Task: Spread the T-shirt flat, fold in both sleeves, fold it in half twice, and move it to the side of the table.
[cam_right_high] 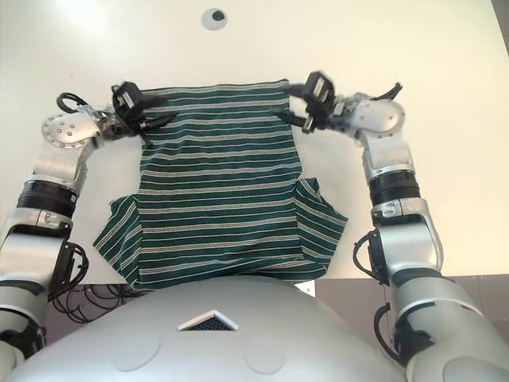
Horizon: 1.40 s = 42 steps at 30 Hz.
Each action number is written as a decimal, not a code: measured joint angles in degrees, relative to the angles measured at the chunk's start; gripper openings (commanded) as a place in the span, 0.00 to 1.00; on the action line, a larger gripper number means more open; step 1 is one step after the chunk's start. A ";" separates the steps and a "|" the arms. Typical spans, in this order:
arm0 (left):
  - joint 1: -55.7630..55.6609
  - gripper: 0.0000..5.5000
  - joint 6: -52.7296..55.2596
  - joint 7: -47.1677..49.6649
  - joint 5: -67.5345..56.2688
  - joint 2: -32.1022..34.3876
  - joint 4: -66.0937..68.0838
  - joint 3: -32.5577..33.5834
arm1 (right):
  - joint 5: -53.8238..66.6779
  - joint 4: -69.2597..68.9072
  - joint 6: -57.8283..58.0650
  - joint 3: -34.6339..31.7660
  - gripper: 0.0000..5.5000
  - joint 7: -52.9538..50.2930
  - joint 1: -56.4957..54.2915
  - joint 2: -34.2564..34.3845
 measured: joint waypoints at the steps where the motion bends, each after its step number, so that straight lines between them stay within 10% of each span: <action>1: -1.35 0.28 -0.42 0.13 1.48 0.04 1.51 -0.42 | -1.71 2.43 -0.85 0.95 0.38 -1.33 -1.02 0.41; 18: -20.18 0.28 -10.68 18.15 17.18 -6.26 31.73 -1.45 | -12.37 30.81 -1.09 1.93 0.38 -25.07 -18.92 6.76; 27: -19.75 0.28 -26.25 9.94 -0.09 -6.20 20.30 14.91 | -10.92 30.94 -3.69 -1.74 0.38 -23.77 -17.97 6.19; 35: 22.83 0.28 -5.33 -14.70 -30.73 4.51 -22.09 27.87 | -8.22 27.97 -9.16 -6.13 0.38 -20.94 -15.11 5.39; 42: 56.61 0.28 11.38 -34.47 -41.31 8.84 -29.92 36.74 | -5.81 21.73 -12.47 -8.89 0.38 -17.76 -11.02 0.47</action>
